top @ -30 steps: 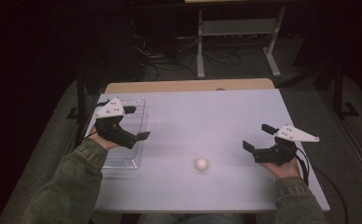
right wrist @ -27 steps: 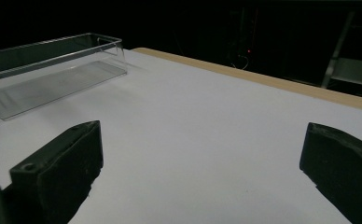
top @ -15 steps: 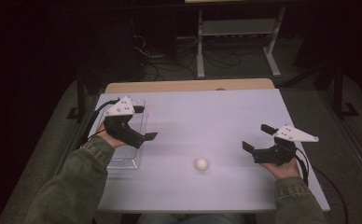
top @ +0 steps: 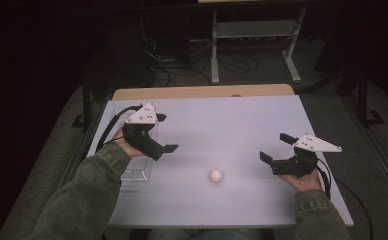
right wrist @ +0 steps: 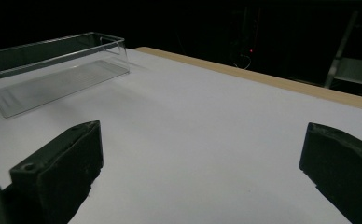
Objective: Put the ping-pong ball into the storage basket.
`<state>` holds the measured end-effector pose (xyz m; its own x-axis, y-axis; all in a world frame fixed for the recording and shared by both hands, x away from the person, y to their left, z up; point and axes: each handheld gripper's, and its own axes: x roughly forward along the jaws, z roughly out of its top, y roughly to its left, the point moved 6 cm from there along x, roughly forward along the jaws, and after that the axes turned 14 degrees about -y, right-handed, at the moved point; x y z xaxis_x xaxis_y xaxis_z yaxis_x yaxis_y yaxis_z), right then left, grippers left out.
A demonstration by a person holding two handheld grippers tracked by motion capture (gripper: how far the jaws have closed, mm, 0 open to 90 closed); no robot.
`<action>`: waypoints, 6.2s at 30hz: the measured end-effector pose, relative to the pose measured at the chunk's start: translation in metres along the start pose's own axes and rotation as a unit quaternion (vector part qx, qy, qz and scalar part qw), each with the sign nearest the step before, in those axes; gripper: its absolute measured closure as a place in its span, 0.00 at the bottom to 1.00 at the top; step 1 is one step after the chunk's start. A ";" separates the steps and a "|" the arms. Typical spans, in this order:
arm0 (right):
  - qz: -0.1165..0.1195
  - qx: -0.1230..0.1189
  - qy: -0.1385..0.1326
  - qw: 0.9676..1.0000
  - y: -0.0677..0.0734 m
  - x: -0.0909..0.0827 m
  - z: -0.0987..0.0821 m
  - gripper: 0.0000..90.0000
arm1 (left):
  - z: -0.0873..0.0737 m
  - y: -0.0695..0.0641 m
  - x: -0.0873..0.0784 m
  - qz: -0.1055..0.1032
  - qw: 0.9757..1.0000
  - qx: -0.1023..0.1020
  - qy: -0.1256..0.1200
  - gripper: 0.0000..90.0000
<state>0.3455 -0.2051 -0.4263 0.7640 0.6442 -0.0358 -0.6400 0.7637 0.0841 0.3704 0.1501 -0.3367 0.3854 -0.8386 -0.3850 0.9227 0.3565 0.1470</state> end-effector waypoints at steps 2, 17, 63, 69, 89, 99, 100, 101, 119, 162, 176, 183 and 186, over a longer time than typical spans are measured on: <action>0.000 0.000 0.000 1.000 0.000 0.000 0.000 0.00 | 0.000 -0.001 0.003 -0.004 1.000 -0.002 0.001 0.00; 0.000 0.001 0.002 1.000 0.000 0.000 -0.001 0.00 | 0.003 -0.006 0.022 -0.035 0.999 0.010 0.033 0.00; 0.010 0.001 0.006 1.000 0.003 0.000 -0.002 0.00 | -0.006 -0.021 0.068 -0.091 0.987 0.038 0.124 0.00; 0.010 0.001 0.007 1.000 0.003 0.000 -0.002 0.00 | -0.008 -0.024 0.076 -0.103 0.985 0.039 0.133 0.00; 0.010 0.001 0.005 1.000 0.002 -0.001 -0.002 0.00 | -0.016 -0.032 0.090 -0.123 0.978 0.047 0.162 0.00; 0.011 0.001 0.007 1.000 0.002 0.000 -0.002 0.00 | -0.019 -0.039 0.101 -0.138 0.972 0.057 0.182 0.00; 0.011 0.001 0.007 1.000 0.002 0.000 -0.002 0.00 | -0.019 -0.039 0.102 -0.141 0.971 0.059 0.184 0.00; 0.011 0.001 0.007 1.000 0.002 0.000 -0.002 0.00 | -0.019 -0.040 0.103 -0.142 0.971 0.059 0.184 0.00; 0.011 0.000 0.008 1.000 0.002 0.000 -0.003 0.00 | -0.028 -0.050 0.117 -0.160 0.963 0.067 0.208 0.00; 0.009 -0.002 0.005 1.000 0.002 -0.002 -0.002 0.00 | -0.053 -0.068 0.148 -0.203 0.944 0.078 0.248 0.00; 0.009 0.000 0.008 1.000 0.002 -0.002 -0.003 0.00 | -0.061 -0.074 0.154 -0.214 0.938 0.065 0.263 0.00; 0.011 -0.002 0.015 1.000 0.002 0.000 -0.005 0.00 | -0.065 -0.077 0.158 -0.210 0.941 0.057 0.258 0.00; 0.011 -0.002 0.015 1.000 0.002 -0.001 -0.004 0.00 | -0.067 -0.078 0.159 -0.210 0.941 0.056 0.259 0.00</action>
<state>0.3432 -0.2035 -0.4305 0.7475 0.6613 -0.0629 -0.6567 0.7499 0.0804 0.3590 0.0169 -0.4706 -0.0459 -0.5715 -0.8193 0.9989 -0.0324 -0.0333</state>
